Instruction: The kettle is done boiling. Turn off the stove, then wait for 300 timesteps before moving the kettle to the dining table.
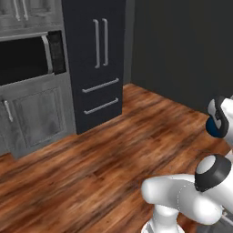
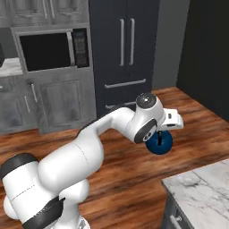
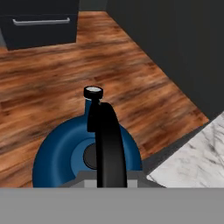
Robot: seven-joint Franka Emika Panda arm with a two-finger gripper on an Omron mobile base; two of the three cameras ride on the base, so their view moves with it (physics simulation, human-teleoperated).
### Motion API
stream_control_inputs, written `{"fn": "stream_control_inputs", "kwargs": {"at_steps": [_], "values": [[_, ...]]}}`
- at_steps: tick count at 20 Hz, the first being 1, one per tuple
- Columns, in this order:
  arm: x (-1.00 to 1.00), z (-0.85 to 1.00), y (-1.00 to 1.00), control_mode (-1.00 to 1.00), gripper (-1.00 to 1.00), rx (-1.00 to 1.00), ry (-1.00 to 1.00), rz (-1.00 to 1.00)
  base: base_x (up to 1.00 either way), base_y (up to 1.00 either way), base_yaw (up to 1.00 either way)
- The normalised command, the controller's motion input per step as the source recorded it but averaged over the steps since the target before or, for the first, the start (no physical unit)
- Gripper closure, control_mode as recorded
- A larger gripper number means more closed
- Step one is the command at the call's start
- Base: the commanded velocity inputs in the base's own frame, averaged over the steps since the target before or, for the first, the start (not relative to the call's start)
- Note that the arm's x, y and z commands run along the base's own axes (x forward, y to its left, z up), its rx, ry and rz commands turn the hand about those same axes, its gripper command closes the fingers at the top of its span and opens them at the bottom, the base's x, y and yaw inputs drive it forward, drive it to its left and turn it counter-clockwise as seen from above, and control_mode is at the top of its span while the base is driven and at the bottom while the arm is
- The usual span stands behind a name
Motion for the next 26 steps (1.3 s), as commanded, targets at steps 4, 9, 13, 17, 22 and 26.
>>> {"fn": "stream_control_inputs", "kwargs": {"at_steps": [4, 9, 13, 17, 22, 26], "values": [[0.00, 0.00, 0.00, 1.00, 1.00, 0.00, 0.00, 0.00, 0.13, 0.05, -0.38], [0.00, 0.00, 0.00, 1.00, 1.00, 0.00, 0.00, 0.00, 0.13, 0.11, -0.39], [0.00, 0.00, 0.00, 1.00, 1.00, 0.00, 0.00, 0.00, 0.14, 0.24, -0.39], [0.00, 0.00, 0.00, 1.00, 1.00, 0.00, 0.00, 0.00, 0.19, 0.32, -0.35], [0.00, 0.00, 0.00, 1.00, 1.00, 0.00, 0.00, 0.00, 0.25, 0.45, -0.34], [0.00, 0.00, 0.00, 1.00, 1.00, 0.00, 0.00, 0.00, 0.26, 0.55, -0.34]]}}
